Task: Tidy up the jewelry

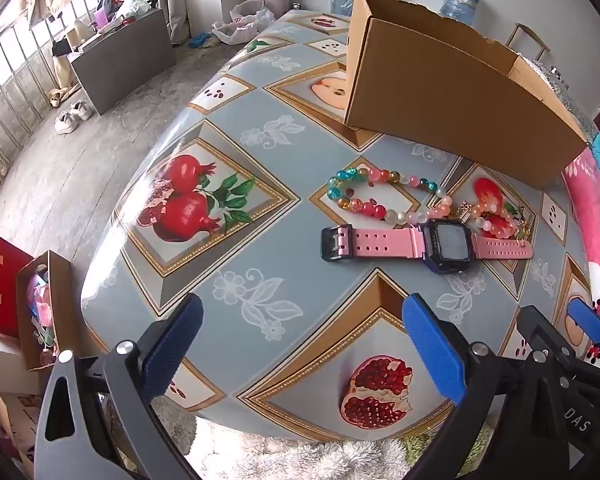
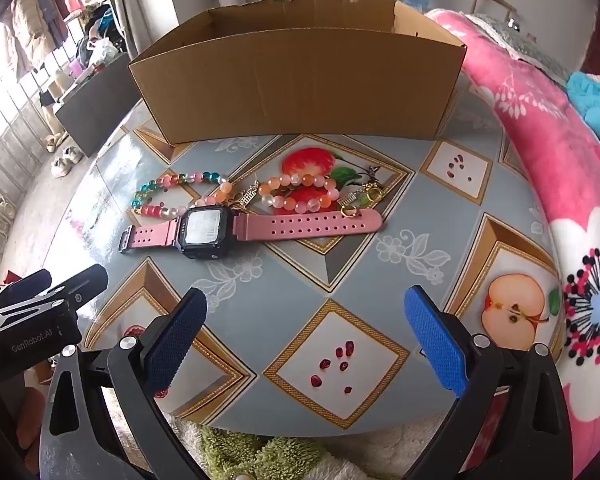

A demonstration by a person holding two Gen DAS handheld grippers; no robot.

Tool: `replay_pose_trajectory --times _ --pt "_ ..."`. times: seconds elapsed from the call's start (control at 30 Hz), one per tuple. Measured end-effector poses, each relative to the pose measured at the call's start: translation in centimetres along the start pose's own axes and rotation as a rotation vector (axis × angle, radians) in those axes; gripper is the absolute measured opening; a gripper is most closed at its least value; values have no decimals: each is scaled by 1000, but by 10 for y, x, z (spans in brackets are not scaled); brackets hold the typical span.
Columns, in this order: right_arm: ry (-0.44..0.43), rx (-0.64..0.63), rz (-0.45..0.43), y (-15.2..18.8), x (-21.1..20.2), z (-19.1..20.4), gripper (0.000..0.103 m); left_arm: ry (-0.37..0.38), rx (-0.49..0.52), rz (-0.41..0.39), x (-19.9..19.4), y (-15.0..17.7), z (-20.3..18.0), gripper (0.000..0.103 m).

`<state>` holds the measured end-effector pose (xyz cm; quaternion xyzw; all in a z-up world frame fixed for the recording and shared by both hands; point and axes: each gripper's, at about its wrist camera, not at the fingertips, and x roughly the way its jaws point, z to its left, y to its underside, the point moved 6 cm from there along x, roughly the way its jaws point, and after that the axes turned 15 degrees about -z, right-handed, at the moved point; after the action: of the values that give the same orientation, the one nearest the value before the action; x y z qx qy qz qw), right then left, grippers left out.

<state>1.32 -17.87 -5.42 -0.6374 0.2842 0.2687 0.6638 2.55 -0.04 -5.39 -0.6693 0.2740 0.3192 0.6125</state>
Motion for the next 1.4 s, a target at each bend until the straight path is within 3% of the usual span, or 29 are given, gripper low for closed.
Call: replay_pose_trajectory --times 1.4 --pt "-2 5 -1 -4 -1 -2 95 -20 -2 -3 -1 2 -3 98"
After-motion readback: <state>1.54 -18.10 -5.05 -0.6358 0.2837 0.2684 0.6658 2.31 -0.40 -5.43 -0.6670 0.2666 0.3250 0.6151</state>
